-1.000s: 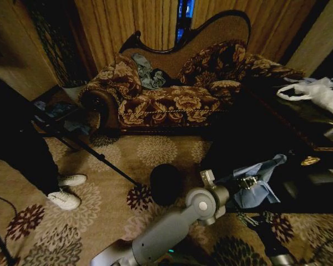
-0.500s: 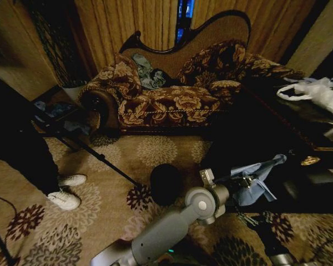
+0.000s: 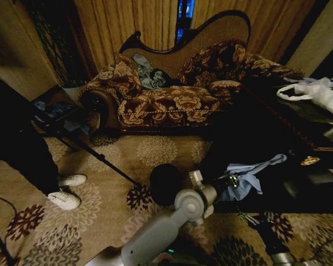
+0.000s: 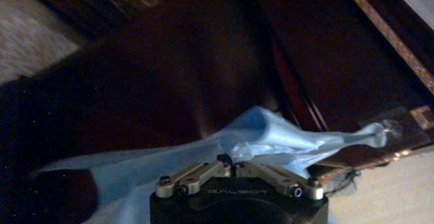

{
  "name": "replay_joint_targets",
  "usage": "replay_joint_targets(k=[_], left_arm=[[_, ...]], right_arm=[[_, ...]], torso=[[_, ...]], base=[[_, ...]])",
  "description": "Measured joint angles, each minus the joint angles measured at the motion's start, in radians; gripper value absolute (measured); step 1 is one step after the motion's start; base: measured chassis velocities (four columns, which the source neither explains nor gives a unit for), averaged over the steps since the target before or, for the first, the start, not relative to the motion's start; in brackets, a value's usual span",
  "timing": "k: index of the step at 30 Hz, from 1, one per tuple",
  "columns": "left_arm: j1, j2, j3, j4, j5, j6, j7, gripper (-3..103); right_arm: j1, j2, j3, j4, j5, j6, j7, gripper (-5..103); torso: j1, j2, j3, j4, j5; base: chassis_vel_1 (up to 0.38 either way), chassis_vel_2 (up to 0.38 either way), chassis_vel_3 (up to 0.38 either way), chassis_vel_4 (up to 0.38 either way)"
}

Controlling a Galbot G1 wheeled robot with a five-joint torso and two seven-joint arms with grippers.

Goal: Place a garbage bag over the trash bin.

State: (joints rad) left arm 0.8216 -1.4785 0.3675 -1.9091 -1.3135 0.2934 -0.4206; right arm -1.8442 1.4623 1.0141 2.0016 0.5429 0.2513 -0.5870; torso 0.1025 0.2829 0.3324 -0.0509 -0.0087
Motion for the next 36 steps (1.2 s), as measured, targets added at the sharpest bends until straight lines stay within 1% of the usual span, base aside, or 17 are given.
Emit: replay_joint_targets(k=[4, 5, 7, 10, 13, 15, 18, 19, 21, 25, 29, 30, 32, 33, 35, 36], left_arm=[[0.042, 0.073, -0.051, -0.031, 0.023, 0.006, 0.022, 0], [0.042, 0.073, -0.051, -0.031, 0.023, 0.006, 0.022, 0], [0.065, 0.110, -0.081, -0.049, 0.025, 0.008, 0.030, 0], [0.076, 0.127, -0.098, -0.062, 0.025, 0.009, 0.032, 0], [0.106, 0.164, -0.142, -0.096, 0.024, 0.012, 0.036, 0], [0.114, 0.171, -0.150, -0.103, 0.023, 0.013, 0.038, 0], [0.163, 0.211, -0.198, -0.148, 0.023, 0.026, 0.053, 0], [0.163, 0.211, -0.198, -0.148, 0.023, 0.026, 0.053, 0], [0.205, 0.234, -0.226, -0.186, 0.023, 0.034, 0.062, 0], [0.233, 0.248, -0.243, -0.211, 0.025, 0.039, 0.069, 0], [0.281, 0.273, -0.284, -0.267, 0.028, 0.045, 0.078, 0], [0.281, 0.273, -0.284, -0.267, 0.028, 0.045, 0.078, 0], [0.286, 0.282, -0.308, -0.273, 0.036, 0.048, 0.090, 0], [0.286, 0.282, -0.308, -0.273, 0.036, 0.048, 0.090, 0], [0.278, 0.285, -0.316, -0.267, 0.057, 0.049, 0.100, 0], [0.264, 0.290, -0.321, -0.257, 0.094, 0.048, 0.123, 0]], right_arm=[[0.006, -0.012, 0.007, -0.006, 0.004, -0.005, 0.005, 100], [0.006, -0.012, 0.007, -0.006, 0.004, -0.005, 0.005, 100], [0.006, -0.017, 0.005, -0.004, 0.004, -0.008, 0.007, 100], [0.006, -0.017, -0.001, -0.001, 0.002, -0.009, 0.007, 100], [0.013, -0.015, -0.005, 0.001, -0.001, -0.011, 0.008, 100], [0.014, -0.016, -0.005, 0.000, -0.001, -0.011, 0.008, 100], [0.017, -0.022, 0.003, -0.007, 0.001, -0.013, 0.017, 100], [0.017, -0.022, 0.003, -0.007, 0.001, -0.013, 0.017, 100], [0.026, -0.024, 0.006, -0.014, 0.000, -0.013, 0.026, 100], [0.034, -0.023, 0.004, -0.015, -0.010, -0.014, 0.039, 100], [0.060, -0.011, -0.001, -0.019, -0.066, -0.019, 0.085, 100], [0.060, -0.011, -0.001, -0.019, -0.066, -0.019, 0.085, 100], [0.070, -0.005, -0.002, -0.015, -0.089, -0.020, 0.118, 100], [0.070, -0.005, -0.002, -0.015, -0.089, -0.020, 0.118, 100], [0.070, 0.000, -0.004, 0.001, -0.087, -0.027, 0.139, 100], [0.069, 0.003, -0.004, 0.022, -0.073, -0.039, 0.148, 100]], torso=[[0.000, 0.000, 0.000, 0.0001, -0.0001], [0.000, 0.000, 0.000, 0.0001, -0.0001], [0.000, 0.000, 0.000, 0.0001, -0.0001], [0.000, 0.000, 0.000, 0.0000, -0.0001], [0.000, 0.000, 0.000, 0.0000, -0.0001], [0.000, 0.000, 0.000, 0.0000, -0.0001], [0.000, 0.000, 0.000, 0.0000, 0.0000], [0.000, 0.000, 0.000, 0.0000, 0.0000], [0.000, 0.000, 0.000, 0.0000, 0.0000], [0.000, 0.000, 0.000, 0.0001, -0.0001], [0.000, 0.000, 0.000, 0.0000, -0.0001], [0.000, 0.000, 0.000, 0.0000, -0.0001], [0.000, 0.000, 0.000, 0.0001, 0.0001], [0.000, 0.000, 0.000, 0.0001, 0.0001], [0.000, 0.000, 0.000, 0.0000, 0.0000], [0.000, 0.000, 0.000, 0.0000, 0.0000]], base=[[0.000, 0.000, 0.000, 0.000], [0.000, 0.000, 0.000, 0.000], [0.000, 0.000, 0.000, 0.000], [0.000, 0.000, 0.000, 0.000], [0.000, 0.000, 0.000, 0.000], [0.000, 0.000, 0.000, 0.000], [0.000, 0.000, 0.000, 0.000], [0.000, 0.000, 0.000, 0.000], [0.000, 0.000, 0.000, 0.000], [0.000, 0.000, 0.000, 0.000], [0.000, 0.000, 0.000, 0.000], [0.000, 0.000, 0.000, 0.000], [0.000, 0.000, 0.000, 0.000], [0.000, 0.000, 0.000, 0.000], [0.000, 0.000, 0.000, 0.000], [0.000, 0.000, 0.000, 0.000]])
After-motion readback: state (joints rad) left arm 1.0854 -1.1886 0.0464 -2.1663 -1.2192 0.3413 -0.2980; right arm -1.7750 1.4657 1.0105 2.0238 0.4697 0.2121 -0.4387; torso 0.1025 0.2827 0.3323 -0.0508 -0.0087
